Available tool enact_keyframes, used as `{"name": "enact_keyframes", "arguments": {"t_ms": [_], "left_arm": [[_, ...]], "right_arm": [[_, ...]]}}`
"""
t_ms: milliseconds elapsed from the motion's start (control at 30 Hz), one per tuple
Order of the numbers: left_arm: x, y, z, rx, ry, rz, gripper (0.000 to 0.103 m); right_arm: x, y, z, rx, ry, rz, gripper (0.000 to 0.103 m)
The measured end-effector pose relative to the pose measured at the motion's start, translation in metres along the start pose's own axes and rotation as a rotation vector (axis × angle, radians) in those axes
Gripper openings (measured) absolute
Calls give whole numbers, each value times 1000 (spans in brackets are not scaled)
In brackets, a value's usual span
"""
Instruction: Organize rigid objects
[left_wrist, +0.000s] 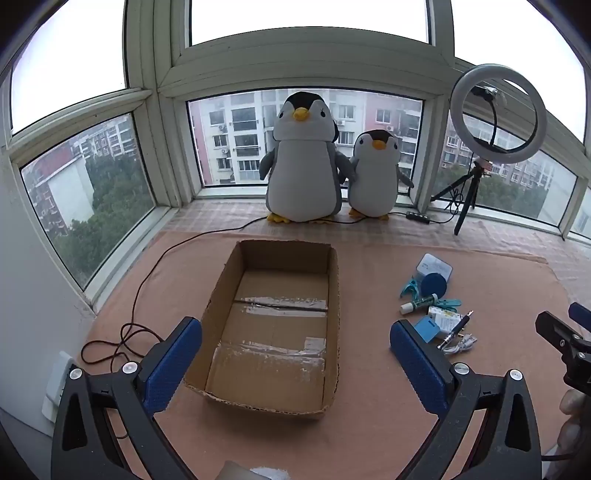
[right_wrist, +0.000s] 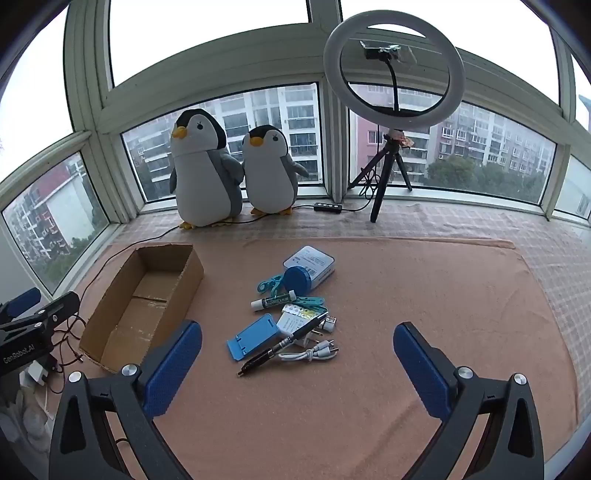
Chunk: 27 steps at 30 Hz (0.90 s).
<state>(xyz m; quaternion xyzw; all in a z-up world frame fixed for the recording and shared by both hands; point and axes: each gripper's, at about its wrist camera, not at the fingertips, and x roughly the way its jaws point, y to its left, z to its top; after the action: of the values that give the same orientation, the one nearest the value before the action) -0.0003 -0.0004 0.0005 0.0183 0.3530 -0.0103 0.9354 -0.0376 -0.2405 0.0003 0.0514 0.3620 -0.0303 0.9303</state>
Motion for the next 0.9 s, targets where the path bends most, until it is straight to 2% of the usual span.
{"name": "enact_keyframes", "arguments": {"t_ms": [400, 900], "left_arm": [[0, 5, 0, -12, 1, 1, 103], [3, 3, -2, -9, -5, 9, 103]], "right_arm": [[8, -8, -2, 4, 16, 0, 103], [4, 1, -1, -4, 19, -2, 103]]}}
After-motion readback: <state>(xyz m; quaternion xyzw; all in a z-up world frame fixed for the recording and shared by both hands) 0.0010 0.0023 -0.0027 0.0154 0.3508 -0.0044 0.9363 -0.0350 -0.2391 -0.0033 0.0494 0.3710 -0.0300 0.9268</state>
